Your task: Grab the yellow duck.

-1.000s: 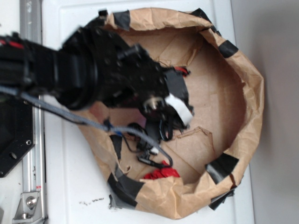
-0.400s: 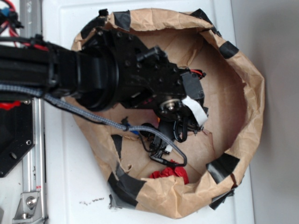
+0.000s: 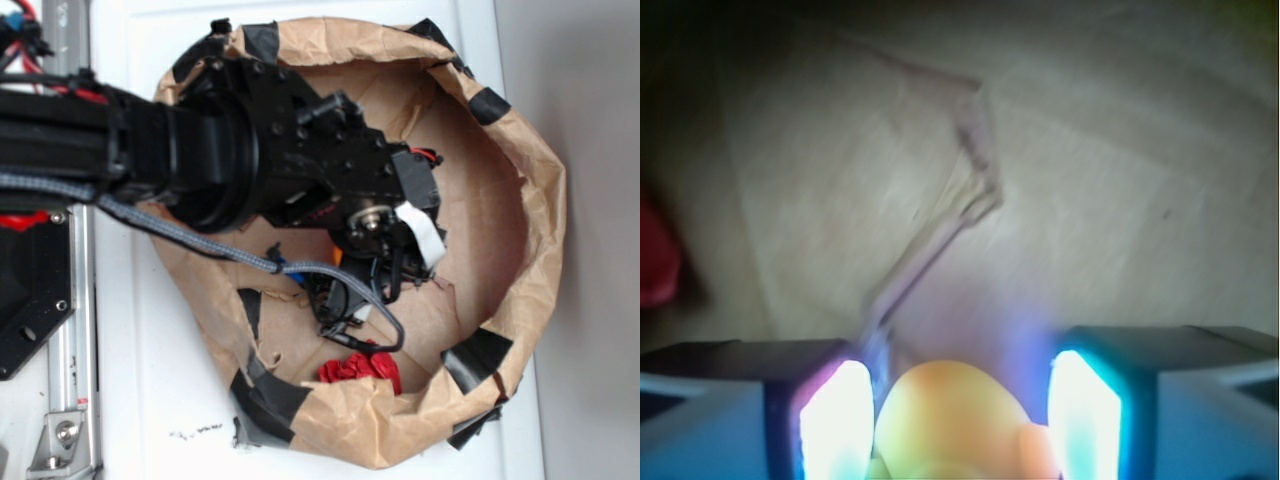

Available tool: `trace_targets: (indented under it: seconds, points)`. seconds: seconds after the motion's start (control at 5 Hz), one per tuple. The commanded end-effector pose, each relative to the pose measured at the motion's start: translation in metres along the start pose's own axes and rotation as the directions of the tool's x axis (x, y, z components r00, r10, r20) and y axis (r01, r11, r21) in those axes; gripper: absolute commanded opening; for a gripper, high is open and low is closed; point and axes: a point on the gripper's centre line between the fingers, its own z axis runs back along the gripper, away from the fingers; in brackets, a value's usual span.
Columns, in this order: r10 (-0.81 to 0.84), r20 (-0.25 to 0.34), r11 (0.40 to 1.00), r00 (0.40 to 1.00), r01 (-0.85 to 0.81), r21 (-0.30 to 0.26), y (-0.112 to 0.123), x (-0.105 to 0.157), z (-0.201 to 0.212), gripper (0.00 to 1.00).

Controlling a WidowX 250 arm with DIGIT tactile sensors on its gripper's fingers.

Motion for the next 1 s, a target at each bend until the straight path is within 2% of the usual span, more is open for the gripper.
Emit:
trace_targets:
  seconds: [0.0,0.2,0.4,0.6,0.8]
  points:
    - [0.172,0.066,0.982,0.983,-0.177,0.069,0.030,0.014,0.086,0.00]
    - [0.217,0.080,0.975,0.973,-0.220,0.033,0.026,0.026,0.134,0.00]
    - [0.227,0.039,0.967,0.973,-0.230,0.113,0.006,0.033,0.142,0.00]
    - [0.244,0.040,0.957,0.969,-0.247,0.155,-0.007,0.026,0.142,0.00]
    - [0.268,0.036,0.944,0.963,-0.270,0.188,-0.008,0.021,0.134,0.00]
